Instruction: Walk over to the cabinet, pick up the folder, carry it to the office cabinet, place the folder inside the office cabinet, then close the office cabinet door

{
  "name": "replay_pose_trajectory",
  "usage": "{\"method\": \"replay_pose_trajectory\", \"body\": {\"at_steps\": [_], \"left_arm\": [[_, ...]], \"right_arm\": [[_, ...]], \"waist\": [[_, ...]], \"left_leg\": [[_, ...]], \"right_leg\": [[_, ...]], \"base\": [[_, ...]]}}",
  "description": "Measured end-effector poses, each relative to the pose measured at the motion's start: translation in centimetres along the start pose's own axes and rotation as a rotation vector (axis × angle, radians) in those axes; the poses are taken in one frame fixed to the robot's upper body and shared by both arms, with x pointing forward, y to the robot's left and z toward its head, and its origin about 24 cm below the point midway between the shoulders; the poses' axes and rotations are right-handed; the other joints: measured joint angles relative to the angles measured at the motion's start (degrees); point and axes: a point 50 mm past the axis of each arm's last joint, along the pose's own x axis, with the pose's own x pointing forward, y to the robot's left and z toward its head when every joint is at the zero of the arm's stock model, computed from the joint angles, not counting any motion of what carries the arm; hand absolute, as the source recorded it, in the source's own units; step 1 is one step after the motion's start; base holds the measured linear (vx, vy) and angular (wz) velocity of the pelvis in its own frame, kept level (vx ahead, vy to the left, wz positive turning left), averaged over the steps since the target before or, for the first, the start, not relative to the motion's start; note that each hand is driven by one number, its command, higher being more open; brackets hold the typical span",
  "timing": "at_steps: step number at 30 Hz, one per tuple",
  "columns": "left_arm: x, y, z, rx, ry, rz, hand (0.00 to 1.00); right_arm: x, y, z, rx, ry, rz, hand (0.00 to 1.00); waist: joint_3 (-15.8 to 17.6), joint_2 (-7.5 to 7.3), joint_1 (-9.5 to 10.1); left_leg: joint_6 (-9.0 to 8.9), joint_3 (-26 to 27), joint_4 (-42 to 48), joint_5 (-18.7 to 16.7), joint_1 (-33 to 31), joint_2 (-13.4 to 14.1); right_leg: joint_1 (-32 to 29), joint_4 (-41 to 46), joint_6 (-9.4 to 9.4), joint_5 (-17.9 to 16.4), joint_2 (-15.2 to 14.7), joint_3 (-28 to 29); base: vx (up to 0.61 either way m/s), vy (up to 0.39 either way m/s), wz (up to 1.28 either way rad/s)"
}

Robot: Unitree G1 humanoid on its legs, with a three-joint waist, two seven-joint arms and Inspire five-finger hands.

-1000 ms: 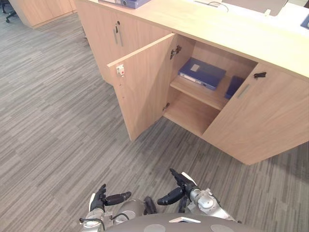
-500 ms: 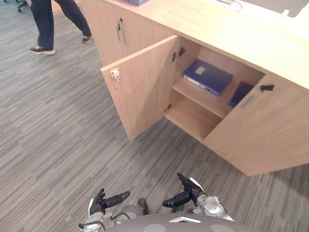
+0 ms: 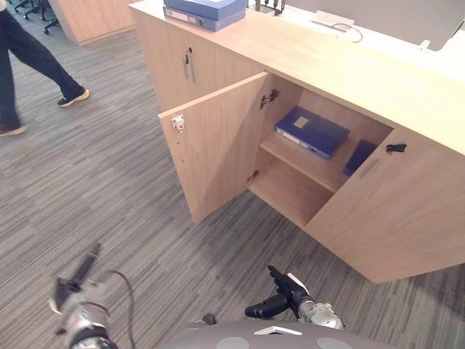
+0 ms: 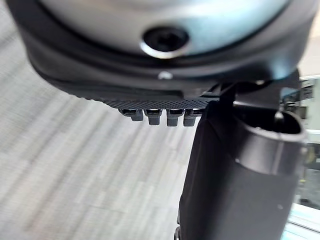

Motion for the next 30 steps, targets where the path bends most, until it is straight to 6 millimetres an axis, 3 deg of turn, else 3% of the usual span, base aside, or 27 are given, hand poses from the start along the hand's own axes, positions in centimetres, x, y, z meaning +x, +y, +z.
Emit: {"method": "replay_pose_trajectory", "body": {"at_steps": [1,3,5,10,18,22,30], "left_arm": [[0.5,-1.1,2.6,-0.022,-0.073,-0.026,1.00],[0.8,-3.4,5.7,-0.061,-0.154,-0.084,1.00],[0.6,-5.6,7.7,-0.077,-0.215,-0.153,1.00],[-0.5,-10.2,9.7,-0.130,-0.244,-0.395,1.00],[-3.2,-15.6,8.2,0.046,-0.176,-0.745,1.00],[-7.3,-18.3,6.2,0.162,-0.146,-1.060,1.00],[-14.2,-20.4,-0.1,0.407,0.053,-1.493,1.00]], "right_arm": [[-0.1,0.2,-0.1,-0.001,0.002,0.004,1.00],[-0.1,0.0,-0.2,-0.004,0.005,0.003,1.00],[-0.2,0.0,-0.3,-0.004,0.007,0.001,1.00],[-0.1,0.2,-0.2,-0.002,0.006,0.024,1.00],[-0.3,0.3,-0.1,0.006,-0.004,0.038,1.00],[-0.4,0.3,-0.1,0.008,-0.010,0.038,1.00],[-0.3,0.3,0.3,-0.005,-0.022,0.062,1.00]], "waist": [[-0.6,-0.33,0.00],[-0.7,-0.44,-0.04],[-0.7,-0.20,-0.06],[-0.9,0.55,-0.33],[-0.9,0.61,-1.44],[-0.8,0.75,-1.40],[-1.2,1.48,-1.93]], "left_leg": [[-0.05,0.3,-0.6,0.4,0.0,0.0],[0.06,0.5,-0.8,0.6,0.0,-0.2],[0.26,0.6,-0.9,0.8,0.0,-0.4],[0.59,1.1,-1.8,1.3,-0.1,-0.9],[0.60,1.9,-1.8,1.3,-0.2,-1.0],[0.68,2.4,-1.9,1.4,-0.2,-1.0],[1.01,1.8,-2.1,1.7,-0.2,-1.2]], "right_leg": [[-0.1,-0.7,0.03,0.5,0.2,0.3],[-0.1,-1.1,-0.07,1.0,0.2,0.4],[0.0,-1.6,-0.05,1.5,0.2,0.6],[-0.7,-1.6,0.04,2.0,0.0,1.4],[-1.0,-1.4,-0.12,2.2,0.3,2.3],[-1.7,-0.6,-0.15,2.2,0.2,3.1],[-1.7,-0.4,-0.15,2.2,0.0,2.7]], "base": [[-0.04,0.004,-0.14],[-0.04,0.013,-0.06],[-0.04,0.039,-0.03],[-0.01,0.051,-0.06],[0.00,0.019,-0.06],[-0.02,0.026,-0.08],[-0.02,0.014,0.03]]}}
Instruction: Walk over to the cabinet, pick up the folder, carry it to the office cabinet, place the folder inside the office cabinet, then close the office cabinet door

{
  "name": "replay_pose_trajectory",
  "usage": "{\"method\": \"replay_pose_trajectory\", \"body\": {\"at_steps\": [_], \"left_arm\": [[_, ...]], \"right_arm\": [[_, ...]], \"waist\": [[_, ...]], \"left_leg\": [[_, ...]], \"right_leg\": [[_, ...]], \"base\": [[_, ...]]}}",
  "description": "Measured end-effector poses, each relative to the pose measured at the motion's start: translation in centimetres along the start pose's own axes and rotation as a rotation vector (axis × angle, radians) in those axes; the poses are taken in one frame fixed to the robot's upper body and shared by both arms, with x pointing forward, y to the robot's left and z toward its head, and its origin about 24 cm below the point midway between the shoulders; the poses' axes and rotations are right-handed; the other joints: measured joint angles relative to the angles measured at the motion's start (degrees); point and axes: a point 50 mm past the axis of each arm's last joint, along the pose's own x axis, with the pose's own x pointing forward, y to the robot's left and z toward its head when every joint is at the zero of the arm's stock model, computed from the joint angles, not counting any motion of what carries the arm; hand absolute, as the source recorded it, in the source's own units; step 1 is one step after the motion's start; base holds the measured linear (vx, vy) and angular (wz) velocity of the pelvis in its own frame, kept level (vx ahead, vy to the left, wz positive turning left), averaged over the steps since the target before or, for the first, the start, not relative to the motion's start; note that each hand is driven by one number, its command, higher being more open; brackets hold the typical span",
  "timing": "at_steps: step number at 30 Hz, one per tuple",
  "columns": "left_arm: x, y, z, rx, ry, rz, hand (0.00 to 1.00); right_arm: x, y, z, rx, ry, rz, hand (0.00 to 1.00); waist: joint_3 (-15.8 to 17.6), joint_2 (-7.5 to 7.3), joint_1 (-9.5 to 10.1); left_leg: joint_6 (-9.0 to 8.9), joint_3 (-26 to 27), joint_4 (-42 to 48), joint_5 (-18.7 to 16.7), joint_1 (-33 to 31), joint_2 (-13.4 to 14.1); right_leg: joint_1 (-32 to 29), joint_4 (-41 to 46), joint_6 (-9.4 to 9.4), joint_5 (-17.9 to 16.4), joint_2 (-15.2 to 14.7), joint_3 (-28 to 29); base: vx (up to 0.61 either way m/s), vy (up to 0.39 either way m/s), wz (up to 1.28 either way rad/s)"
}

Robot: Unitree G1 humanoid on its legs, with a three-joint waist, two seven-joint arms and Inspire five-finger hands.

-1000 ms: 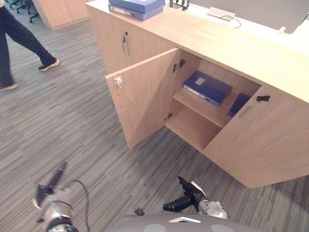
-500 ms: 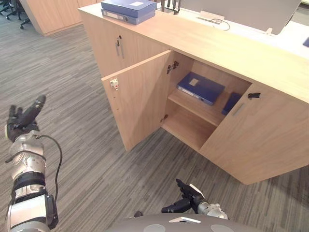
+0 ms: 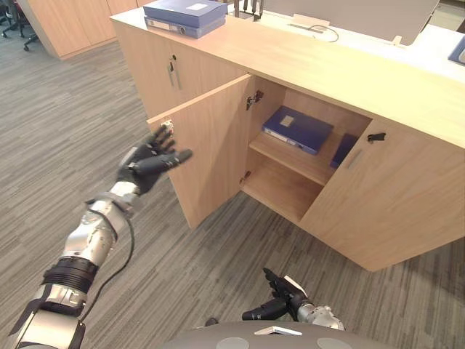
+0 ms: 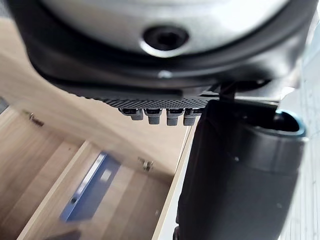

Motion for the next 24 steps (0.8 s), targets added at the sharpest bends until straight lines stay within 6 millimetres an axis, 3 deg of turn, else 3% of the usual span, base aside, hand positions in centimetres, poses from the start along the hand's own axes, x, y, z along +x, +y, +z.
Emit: {"method": "replay_pose_trajectory", "body": {"at_steps": [6,16,18,22,24], "left_arm": [[0.4,-3.0,-1.4,-0.004,0.065,-0.147,1.00],[0.6,-3.9,-2.1,-0.032,0.081,-0.180,1.00],[-0.3,-4.1,-2.4,-0.038,0.091,-0.190,1.00],[-4.6,-1.5,-3.9,-0.048,0.158,-0.147,1.00],[-7.0,2.1,-3.7,-0.059,0.168,-0.004,1.00]], "right_arm": [[0.0,0.0,0.4,-0.076,-0.008,0.031,1.00],[-0.4,-0.4,0.1,-0.090,-0.002,0.031,1.00],[-0.4,-0.4,0.0,-0.090,0.002,0.035,1.00],[-0.6,-0.5,-0.2,-0.080,0.007,0.038,1.00],[-1.0,-1.0,-0.9,-0.048,0.023,0.019,1.00]], "waist": [[-0.1,0.18,-1.52],[-0.3,0.06,-2.61],[-0.5,0.12,-2.57],[-0.6,0.11,-2.44],[-0.6,0.06,-1.24]], "left_leg": [[-0.03,-0.7,-0.2,0.1,-0.5,0.0],[-0.01,-0.7,0.0,0.1,-0.5,-0.2],[-0.03,-0.7,0.0,0.1,-0.4,-0.1],[-0.41,0.7,0.0,-0.2,0.3,0.2],[-0.53,1.0,0.0,-0.3,0.3,0.5]], "right_leg": [[-0.2,0.0,-0.07,-0.1,-0.4,-0.5],[-0.2,0.0,-0.03,0.0,-0.5,-0.4],[-0.1,0.0,-0.02,0.0,-0.5,-0.2],[0.0,0.0,-0.05,0.0,0.1,1.1],[-0.1,-0.1,-0.12,0.1,0.3,1.5]], "base": [[-0.01,0.023,0.05],[0.00,0.000,0.00],[0.00,0.009,-0.05],[-0.01,-0.002,-0.19],[-0.03,-0.005,-0.08]]}}
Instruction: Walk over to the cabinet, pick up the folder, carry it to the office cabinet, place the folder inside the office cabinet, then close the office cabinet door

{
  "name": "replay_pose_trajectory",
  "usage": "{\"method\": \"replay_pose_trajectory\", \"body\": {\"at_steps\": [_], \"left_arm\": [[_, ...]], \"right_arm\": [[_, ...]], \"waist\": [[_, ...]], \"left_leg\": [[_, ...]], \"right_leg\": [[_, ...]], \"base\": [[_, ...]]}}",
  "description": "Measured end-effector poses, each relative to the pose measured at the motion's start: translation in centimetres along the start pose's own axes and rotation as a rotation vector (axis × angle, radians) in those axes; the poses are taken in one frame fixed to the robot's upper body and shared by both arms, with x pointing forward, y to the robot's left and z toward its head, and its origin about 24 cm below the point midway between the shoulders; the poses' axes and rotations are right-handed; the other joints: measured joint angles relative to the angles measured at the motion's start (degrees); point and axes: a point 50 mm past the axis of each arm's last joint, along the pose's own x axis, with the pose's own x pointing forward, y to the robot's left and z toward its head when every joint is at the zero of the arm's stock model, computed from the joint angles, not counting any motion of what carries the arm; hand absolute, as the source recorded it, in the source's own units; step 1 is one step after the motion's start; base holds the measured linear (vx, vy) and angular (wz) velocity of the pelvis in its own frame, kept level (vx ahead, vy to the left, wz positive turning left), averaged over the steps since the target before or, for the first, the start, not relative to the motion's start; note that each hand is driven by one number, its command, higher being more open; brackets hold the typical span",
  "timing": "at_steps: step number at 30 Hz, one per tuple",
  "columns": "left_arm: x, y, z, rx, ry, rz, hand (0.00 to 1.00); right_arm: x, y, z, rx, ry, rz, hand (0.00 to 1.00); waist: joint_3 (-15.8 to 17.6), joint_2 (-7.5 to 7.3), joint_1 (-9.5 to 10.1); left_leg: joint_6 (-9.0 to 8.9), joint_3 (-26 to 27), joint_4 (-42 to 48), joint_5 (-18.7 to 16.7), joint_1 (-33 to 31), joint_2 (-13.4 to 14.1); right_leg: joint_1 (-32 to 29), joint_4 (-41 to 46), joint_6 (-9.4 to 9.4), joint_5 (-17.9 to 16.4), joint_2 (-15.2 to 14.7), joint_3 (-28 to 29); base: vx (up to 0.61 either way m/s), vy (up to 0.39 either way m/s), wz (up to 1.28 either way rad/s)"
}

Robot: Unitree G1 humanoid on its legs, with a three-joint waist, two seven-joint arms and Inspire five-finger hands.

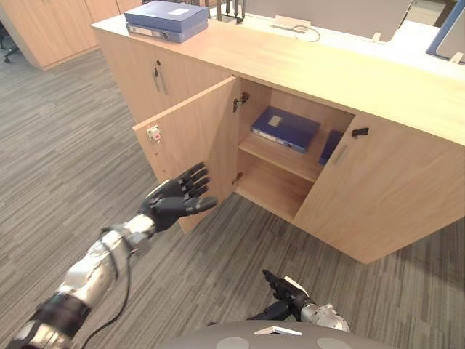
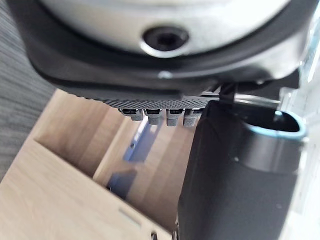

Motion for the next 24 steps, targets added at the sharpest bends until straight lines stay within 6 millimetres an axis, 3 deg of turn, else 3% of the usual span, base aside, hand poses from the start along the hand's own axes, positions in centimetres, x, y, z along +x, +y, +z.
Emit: {"method": "replay_pose_trajectory", "body": {"at_steps": [1,3,5,7,10,16,21,24], "left_arm": [[-0.6,1.2,0.3,0.001,-0.012,0.054,1.00],[-4.2,6.9,3.0,-0.026,-0.149,0.348,1.00],[-7.4,10.3,5.6,-0.084,-0.321,0.562,1.00],[-10.2,12.5,8.3,-0.159,-0.538,0.708,1.00],[-12.4,14.4,10.7,-0.188,-0.636,0.853,1.00],[-11.6,15.3,13.4,-0.156,-0.629,0.965,1.00],[-8.9,14.8,14.9,-0.077,-0.564,0.948,1.00],[-7.4,14.5,15.2,-0.055,-0.520,0.936,1.00]], "right_arm": [[-0.1,-0.1,-0.2,0.009,0.004,-0.004,1.00],[-0.6,-0.4,-0.9,0.038,0.017,-0.015,1.00],[-1.0,-0.4,-1.7,0.063,0.035,-0.027,1.00],[-1.5,-0.6,-2.5,0.093,0.054,-0.046,1.00],[-1.6,-1.1,-2.5,0.122,0.047,-0.076,1.00],[-0.9,-1.1,-1.3,0.137,0.007,-0.084,1.00],[-0.7,-0.8,-1.0,0.148,0.001,-0.068,1.00],[-0.6,-0.9,-0.9,0.178,-0.008,-0.069,1.00]], "waist": [[0.0,-0.05,0.43],[-0.4,-0.60,1.27],[-0.6,-0.98,1.96],[-1.3,-1.89,2.93],[-1.7,-2.52,3.80],[-1.7,-2.37,4.29],[-1.7,-2.31,4.36],[-1.6,-2.35,3.07]], "left_leg": [[-0.08,0.0,0.0,0.0,0.0,0.1],[-0.58,0.0,-0.2,-0.2,0.0,0.4],[-0.67,-0.2,-0.2,-0.1,-0.1,0.5],[-0.36,-0.8,-0.2,0.1,-0.2,0.5],[-0.22,-1.5,0.0,0.3,-0.2,0.1],[-0.02,-1.2,0.0,0.4,-0.3,-0.4],[-0.35,1.8,-0.1,0.2,-0.4,-0.3],[-0.40,3.2,-0.2,0.1,-0.4,-0.1]], "right_leg": [[0.0,0.0,0.00,0.0,0.1,0.0],[0.0,-0.2,-0.02,0.0,0.4,0.0],[0.0,-0.3,-0.09,-0.1,0.6,0.0],[0.1,-0.6,-0.11,-0.1,0.5,-0.6],[0.4,-0.9,-0.09,-0.1,0.2,-0.9],[0.0,0.0,0.15,0.1,-0.2,-0.5],[-1.9,1.2,0.02,0.4,-0.1,2.7],[-2.8,1.9,-0.12,0.5,-0.1,4.3]], "base": [[-0.03,-0.003,-0.03],[-0.02,-0.003,0.00],[0.00,0.001,0.02],[0.01,0.015,0.13],[0.02,0.036,0.15],[-0.02,0.042,-0.01],[-0.05,0.025,-0.28],[-0.05,0.004,-0.25]]}}
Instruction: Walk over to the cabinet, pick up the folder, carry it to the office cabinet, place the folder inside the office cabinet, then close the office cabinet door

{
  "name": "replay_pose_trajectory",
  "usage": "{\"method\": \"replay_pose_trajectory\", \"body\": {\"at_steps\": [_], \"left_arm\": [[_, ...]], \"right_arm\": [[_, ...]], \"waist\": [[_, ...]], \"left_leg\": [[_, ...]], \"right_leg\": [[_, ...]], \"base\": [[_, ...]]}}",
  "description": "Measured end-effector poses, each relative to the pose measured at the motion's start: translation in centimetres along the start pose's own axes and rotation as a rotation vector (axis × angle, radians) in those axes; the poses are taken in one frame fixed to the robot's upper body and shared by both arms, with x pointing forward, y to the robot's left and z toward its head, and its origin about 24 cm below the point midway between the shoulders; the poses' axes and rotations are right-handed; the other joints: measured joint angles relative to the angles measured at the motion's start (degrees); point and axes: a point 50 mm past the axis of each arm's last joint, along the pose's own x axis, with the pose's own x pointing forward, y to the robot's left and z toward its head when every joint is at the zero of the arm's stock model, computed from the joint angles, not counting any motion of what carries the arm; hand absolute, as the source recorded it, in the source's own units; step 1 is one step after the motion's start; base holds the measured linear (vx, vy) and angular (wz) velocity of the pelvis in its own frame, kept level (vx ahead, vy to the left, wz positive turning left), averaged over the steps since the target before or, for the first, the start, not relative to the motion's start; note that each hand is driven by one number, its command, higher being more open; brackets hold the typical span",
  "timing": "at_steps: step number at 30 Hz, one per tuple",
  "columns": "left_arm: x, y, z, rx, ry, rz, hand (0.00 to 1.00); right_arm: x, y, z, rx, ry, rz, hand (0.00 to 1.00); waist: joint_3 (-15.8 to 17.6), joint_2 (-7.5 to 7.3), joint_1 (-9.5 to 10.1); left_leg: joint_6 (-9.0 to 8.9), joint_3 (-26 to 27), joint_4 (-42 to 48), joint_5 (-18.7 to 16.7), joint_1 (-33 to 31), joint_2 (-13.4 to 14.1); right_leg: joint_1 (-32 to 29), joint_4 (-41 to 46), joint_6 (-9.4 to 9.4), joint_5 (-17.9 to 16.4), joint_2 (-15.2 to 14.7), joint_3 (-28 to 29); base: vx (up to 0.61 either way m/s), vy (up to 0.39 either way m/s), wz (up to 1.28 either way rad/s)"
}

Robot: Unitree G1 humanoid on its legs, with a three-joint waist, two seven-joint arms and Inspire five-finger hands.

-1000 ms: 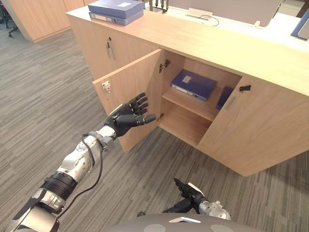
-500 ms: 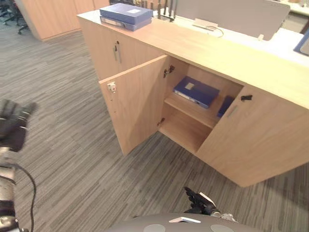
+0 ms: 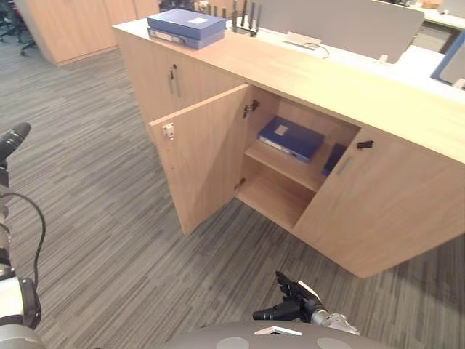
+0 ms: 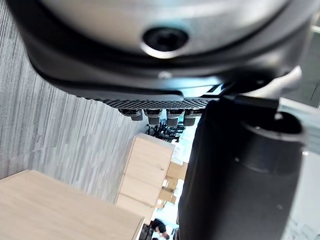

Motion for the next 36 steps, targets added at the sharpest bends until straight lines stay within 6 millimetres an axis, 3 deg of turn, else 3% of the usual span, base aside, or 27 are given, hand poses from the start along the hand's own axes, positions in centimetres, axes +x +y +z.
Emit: {"method": "replay_pose_trajectory", "body": {"at_steps": [5,12,17,23,29,36], "left_arm": [[1.2,-2.8,0.7,0.046,0.009,-0.042,1.00],[1.8,-3.8,1.3,0.136,0.036,-0.048,1.00],[2.2,-5.5,1.7,0.120,0.025,-0.086,1.00],[2.2,-6.6,0.5,0.112,0.050,-0.111,1.00],[2.0,-8.2,-2.0,0.076,0.106,-0.142,1.00],[1.9,-8.3,-2.2,-0.001,0.118,-0.131,1.00]], "right_arm": [[0.0,0.0,0.1,0.026,-0.004,0.004,1.00],[0.1,0.8,2.2,0.012,-0.085,0.039,1.00],[0.0,0.7,3.6,0.009,-0.148,0.038,1.00],[-0.2,0.7,4.0,0.012,-0.172,0.040,1.00],[-0.5,0.5,3.4,0.012,-0.153,0.031,1.00],[-0.8,0.0,3.1,0.019,-0.147,0.017,1.00]], "waist": [[0.3,-0.53,-2.17],[0.1,-1.88,-5.36],[0.2,-3.20,-7.64],[0.1,-3.32,-9.05],[0.0,-3.41,-9.77],[-0.2,-3.72,-10.57]], "left_leg": [[0.04,1.8,0.0,-0.1,-1.3,0.2],[0.28,4.8,0.3,-0.1,-1.7,0.7],[0.10,4.9,0.3,-0.3,-1.3,0.9],[-0.32,6.4,0.2,-0.6,-0.7,1.0],[-0.64,6.8,0.2,-0.8,-0.6,1.1],[-0.68,6.5,0.0,-0.8,-0.6,1.3]], "right_leg": [[-2.1,0.1,-0.21,0.6,0.3,2.0],[-2.9,-2.5,-1.62,2.9,1.6,6.3],[-2.1,-3.7,-1.48,3.2,1.9,8.2],[-2.0,-4.1,-1.24,4.1,2.1,10.4],[-2.1,-4.2,-0.91,4.8,2.1,11.0],[-2.3,-4.2,-0.43,5.2,2.2,11.4]], "base": [[-0.04,-0.012,-0.22],[0.02,-0.013,-0.23],[0.00,0.005,-0.03],[-0.03,0.009,-0.13],[-0.03,0.007,-0.03],[-0.03,0.001,0.02]]}}
